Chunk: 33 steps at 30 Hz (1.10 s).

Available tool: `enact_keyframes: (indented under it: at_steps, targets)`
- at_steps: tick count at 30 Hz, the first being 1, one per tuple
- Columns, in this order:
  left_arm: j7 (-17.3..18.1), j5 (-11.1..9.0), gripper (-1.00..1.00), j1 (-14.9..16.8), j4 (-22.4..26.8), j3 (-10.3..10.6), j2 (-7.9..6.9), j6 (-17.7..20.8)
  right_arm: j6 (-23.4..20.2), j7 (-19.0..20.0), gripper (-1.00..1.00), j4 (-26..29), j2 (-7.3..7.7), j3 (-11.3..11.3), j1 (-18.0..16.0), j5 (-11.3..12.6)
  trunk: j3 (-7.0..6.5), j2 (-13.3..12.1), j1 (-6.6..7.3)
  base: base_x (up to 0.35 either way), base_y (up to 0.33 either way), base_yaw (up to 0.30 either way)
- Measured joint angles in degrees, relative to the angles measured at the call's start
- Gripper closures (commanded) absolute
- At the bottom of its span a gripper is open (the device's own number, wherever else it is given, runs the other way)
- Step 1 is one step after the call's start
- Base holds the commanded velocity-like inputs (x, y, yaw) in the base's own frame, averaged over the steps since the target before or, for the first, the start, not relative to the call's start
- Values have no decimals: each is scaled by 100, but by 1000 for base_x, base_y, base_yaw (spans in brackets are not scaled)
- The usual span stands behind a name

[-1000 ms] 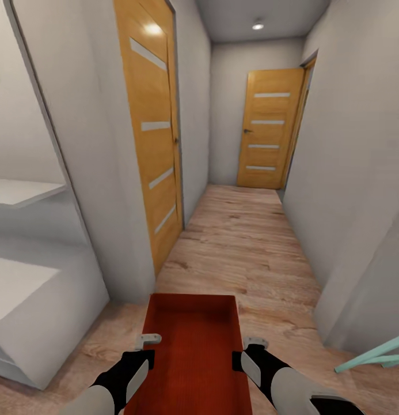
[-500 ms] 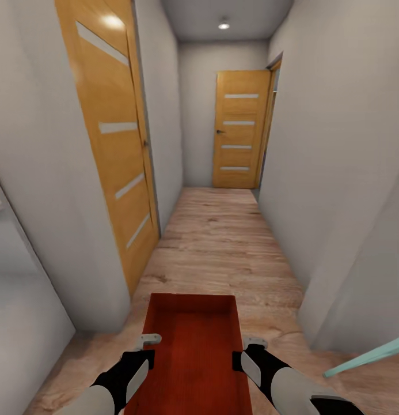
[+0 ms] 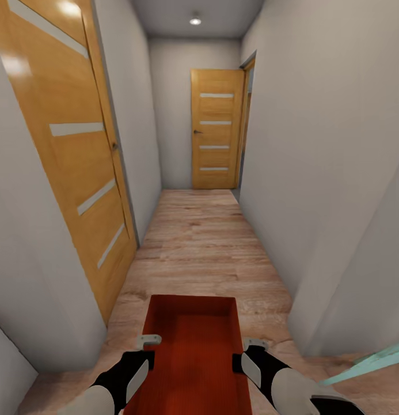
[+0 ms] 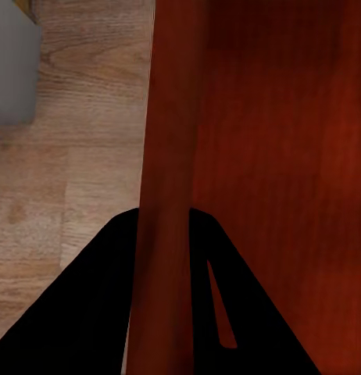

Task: Move the two storage containers from the living room to the garage. In the garage, place one container on the floor and stack the other container on top of it (either order is fine).

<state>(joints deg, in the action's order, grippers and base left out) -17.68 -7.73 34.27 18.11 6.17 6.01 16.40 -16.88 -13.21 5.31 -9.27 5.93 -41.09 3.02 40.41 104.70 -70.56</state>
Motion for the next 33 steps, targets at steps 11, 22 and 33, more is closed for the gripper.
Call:
enact_keyframes:
  at_steps: [11, 22, 33]
  targets:
    - [-3, 0, 100, -1, 2, 3, 0, 22, -4, 0, 100, -14, 0, 19, -1, -8, 34, 0, 0, 331, 77, -15]
    - [-3, -1, 100, -1, 1, 4, 0, 19, -1, 0, 100, -15, 0, 15, -1, -4, 79, 0, 0, 324, 66, 0]
    - [-2, 1, 100, -1, 2, 3, 0, 21, -4, -1, 100, -15, 0, 18, -1, -6, 130, 0, 0, 324, 3, 0]
